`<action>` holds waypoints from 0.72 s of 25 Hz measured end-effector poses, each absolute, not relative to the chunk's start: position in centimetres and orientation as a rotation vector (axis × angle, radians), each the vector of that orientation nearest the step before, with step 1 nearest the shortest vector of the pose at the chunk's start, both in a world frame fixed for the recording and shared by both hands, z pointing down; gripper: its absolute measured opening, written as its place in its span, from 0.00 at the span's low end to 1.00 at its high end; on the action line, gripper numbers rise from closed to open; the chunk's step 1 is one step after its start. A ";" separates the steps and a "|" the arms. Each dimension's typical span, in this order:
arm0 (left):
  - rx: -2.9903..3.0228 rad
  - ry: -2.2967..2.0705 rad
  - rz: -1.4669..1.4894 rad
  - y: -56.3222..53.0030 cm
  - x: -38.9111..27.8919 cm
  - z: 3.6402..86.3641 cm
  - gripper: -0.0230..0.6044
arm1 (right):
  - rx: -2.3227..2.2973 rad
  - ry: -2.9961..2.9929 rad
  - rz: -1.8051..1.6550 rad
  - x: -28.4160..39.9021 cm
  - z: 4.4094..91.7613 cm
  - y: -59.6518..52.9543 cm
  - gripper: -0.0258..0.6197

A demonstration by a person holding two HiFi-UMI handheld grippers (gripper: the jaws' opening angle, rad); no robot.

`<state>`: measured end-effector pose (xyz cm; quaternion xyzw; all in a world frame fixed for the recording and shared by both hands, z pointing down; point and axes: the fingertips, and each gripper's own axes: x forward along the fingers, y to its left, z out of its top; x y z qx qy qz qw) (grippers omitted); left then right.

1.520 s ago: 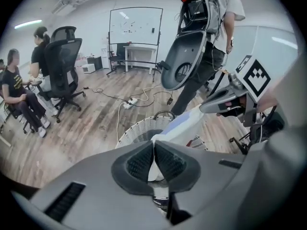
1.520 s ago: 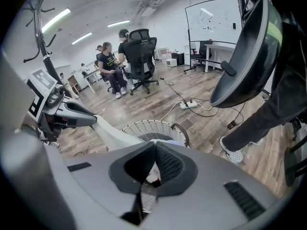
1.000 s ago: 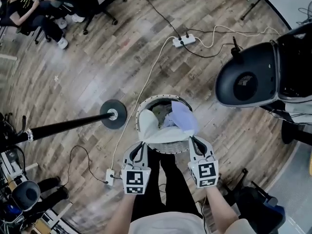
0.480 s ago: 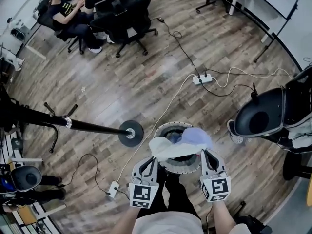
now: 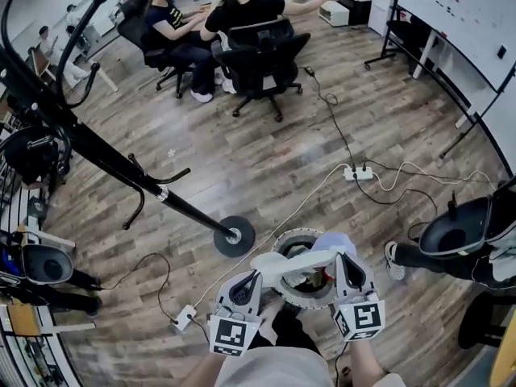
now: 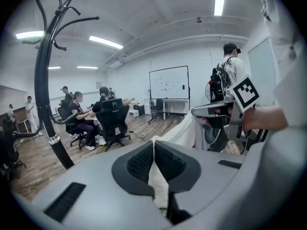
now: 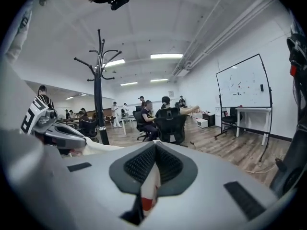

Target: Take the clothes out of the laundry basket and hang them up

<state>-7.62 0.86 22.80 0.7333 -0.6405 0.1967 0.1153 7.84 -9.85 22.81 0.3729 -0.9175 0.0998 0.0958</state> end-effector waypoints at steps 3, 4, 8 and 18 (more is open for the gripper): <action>2.157 -1.960 0.564 1.9 -9.9 20.3 0.08 | 1.063 -2.772 0.249 5.2 20.2 -9.4 0.05; 2.151 -1.991 0.555 2.3 -10.7 19.4 0.08 | 1.043 -2.792 0.226 4.3 19.2 -9.1 0.05; 2.123 -2.117 0.500 4.5 -14.4 16.0 0.08 | 0.972 -2.871 0.146 0.5 15.8 -7.1 0.05; 2.081 -2.305 0.454 10.9 -25.8 9.8 0.08 | 0.874 -2.975 0.047 -11.3 10.0 -1.0 0.05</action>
